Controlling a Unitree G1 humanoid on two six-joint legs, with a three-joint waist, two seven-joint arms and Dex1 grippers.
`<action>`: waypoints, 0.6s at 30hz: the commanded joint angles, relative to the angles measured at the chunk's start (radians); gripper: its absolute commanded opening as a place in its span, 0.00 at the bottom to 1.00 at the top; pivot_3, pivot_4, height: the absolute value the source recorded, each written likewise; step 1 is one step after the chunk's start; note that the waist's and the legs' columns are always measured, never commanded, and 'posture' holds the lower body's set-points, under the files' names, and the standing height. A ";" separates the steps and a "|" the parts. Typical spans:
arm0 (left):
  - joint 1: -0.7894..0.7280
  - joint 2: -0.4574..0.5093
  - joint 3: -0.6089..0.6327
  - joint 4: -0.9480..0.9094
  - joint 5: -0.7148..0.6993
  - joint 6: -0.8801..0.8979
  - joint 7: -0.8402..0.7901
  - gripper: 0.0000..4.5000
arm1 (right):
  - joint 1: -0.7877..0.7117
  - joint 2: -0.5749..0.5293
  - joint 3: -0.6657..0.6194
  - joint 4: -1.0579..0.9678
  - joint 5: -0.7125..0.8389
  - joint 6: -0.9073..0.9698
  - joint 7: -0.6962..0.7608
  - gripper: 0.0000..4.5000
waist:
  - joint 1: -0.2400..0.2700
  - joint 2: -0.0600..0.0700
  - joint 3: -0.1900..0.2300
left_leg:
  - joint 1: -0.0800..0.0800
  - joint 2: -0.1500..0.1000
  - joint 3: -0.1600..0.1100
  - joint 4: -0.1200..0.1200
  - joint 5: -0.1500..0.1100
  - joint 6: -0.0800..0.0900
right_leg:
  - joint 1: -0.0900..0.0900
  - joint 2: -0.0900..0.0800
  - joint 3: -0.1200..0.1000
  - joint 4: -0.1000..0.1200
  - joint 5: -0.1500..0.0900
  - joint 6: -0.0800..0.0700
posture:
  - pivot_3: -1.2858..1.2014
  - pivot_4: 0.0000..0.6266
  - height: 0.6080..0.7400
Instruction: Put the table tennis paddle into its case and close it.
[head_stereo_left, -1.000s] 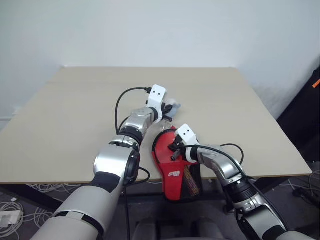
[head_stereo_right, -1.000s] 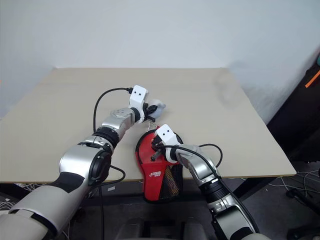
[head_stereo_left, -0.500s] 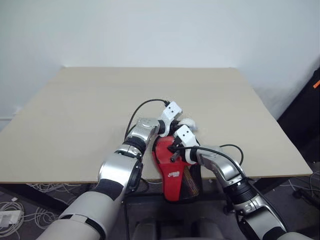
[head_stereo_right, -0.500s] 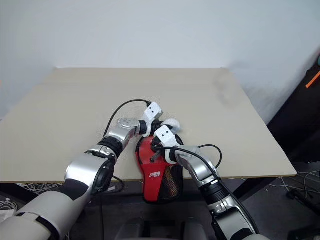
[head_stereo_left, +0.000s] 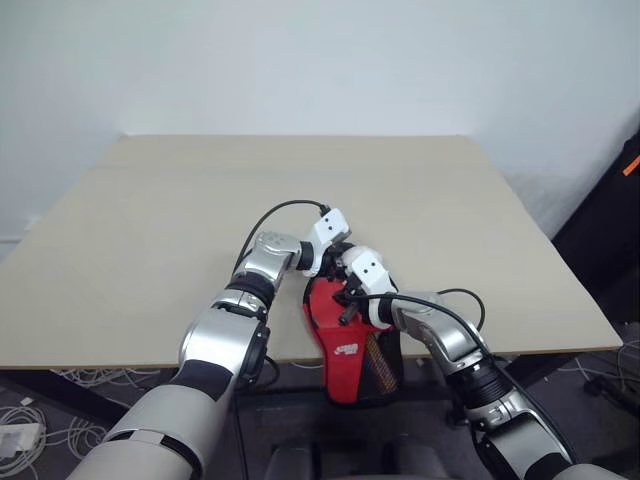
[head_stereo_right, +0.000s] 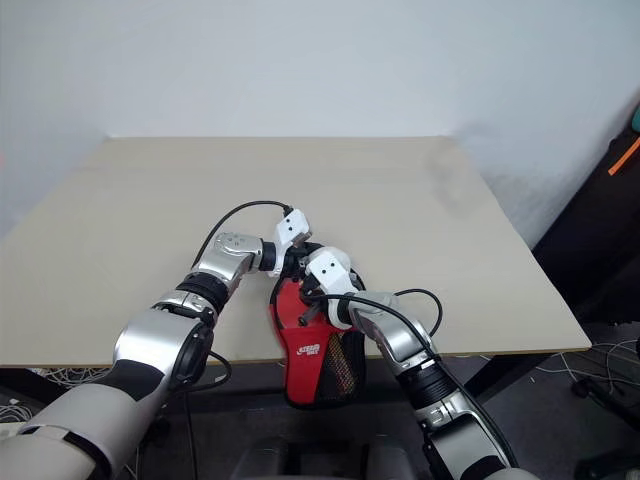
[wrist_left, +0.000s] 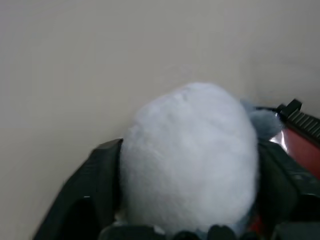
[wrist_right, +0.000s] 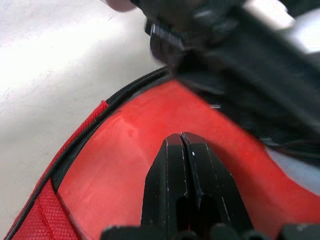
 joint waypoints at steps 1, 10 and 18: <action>-0.020 0.051 -0.025 -0.032 0.037 -0.030 0.013 1.00 | -0.012 0.001 0.005 0.015 -0.008 0.002 0.008 0.00 | -0.002 0.000 0.000 | 0.000 0.000 0.000 0.000 0.000 0.000 | 0.000 0.000 0.000 0.000 0.000 0.000 | 0.52 0.00 1.00; -0.036 0.221 0.029 -0.182 -0.056 -0.014 -0.200 1.00 | -0.001 -0.039 -0.014 -0.057 0.010 0.039 0.033 0.00 | -0.001 0.000 0.000 | -0.001 0.000 0.000 0.000 0.000 0.000 | -0.001 0.000 0.000 0.001 0.000 0.000 | 0.52 0.00 1.00; 0.193 0.288 0.074 -0.596 -0.227 0.247 -0.316 1.00 | 0.033 -0.168 -0.071 -0.251 0.067 0.157 0.084 0.04 | -0.003 0.001 0.000 | -0.001 0.001 0.001 0.001 0.000 0.000 | -0.001 -0.001 0.000 0.002 0.000 0.000 | 0.52 0.00 1.00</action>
